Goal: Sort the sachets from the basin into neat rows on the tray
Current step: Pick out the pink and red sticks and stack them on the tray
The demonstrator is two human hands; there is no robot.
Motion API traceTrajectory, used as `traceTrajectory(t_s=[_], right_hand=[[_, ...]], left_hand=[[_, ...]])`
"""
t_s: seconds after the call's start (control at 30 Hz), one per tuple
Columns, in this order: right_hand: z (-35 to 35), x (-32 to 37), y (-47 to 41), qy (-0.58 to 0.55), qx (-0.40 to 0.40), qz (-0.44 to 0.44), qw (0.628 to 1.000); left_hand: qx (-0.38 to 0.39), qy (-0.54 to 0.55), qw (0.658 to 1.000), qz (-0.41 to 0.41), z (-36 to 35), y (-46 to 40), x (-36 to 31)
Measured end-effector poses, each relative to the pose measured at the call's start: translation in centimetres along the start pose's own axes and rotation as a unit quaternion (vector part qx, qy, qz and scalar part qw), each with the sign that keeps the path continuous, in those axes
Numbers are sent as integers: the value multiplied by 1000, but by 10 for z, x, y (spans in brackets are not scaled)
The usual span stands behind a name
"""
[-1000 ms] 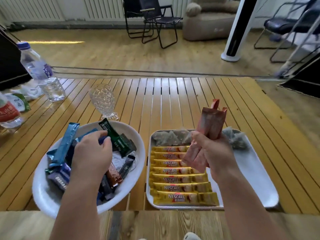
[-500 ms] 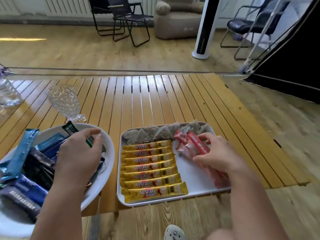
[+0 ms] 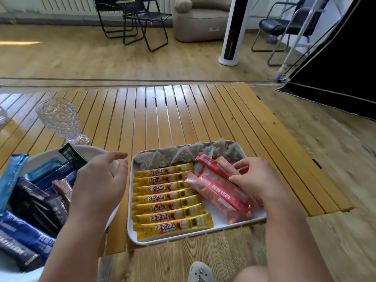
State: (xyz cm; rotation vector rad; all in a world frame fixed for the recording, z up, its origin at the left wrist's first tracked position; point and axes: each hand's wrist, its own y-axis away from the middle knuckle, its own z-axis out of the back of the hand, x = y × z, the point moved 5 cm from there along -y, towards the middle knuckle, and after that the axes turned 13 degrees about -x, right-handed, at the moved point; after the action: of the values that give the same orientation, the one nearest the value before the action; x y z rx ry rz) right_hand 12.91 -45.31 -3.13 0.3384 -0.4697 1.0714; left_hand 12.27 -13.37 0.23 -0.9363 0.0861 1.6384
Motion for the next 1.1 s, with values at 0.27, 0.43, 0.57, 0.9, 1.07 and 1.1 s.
traceTrajectory(t_s=[0.27,0.43,0.57,0.9,1.07,1.1], right_hand=[[29,31,14,-327,-136,33,935],[-4,68,31,-660,68,-84,743],[-34,98,34,-726,201,-103,650],[-58,111,40,-696,254,-124,660],[-54,113,39,-703,278,-91,648],[-54,111,38,-704,274,-103,647]], left_hand=[[16,60,996,-66,-17,13,-27],[161,239,952,102,-42,27,-38],[261,381,809,365,-57,39,-42],[154,350,822,423,-46,16,-7],[114,386,832,382,-40,8,-4],[94,384,848,353,-37,6,-3]])
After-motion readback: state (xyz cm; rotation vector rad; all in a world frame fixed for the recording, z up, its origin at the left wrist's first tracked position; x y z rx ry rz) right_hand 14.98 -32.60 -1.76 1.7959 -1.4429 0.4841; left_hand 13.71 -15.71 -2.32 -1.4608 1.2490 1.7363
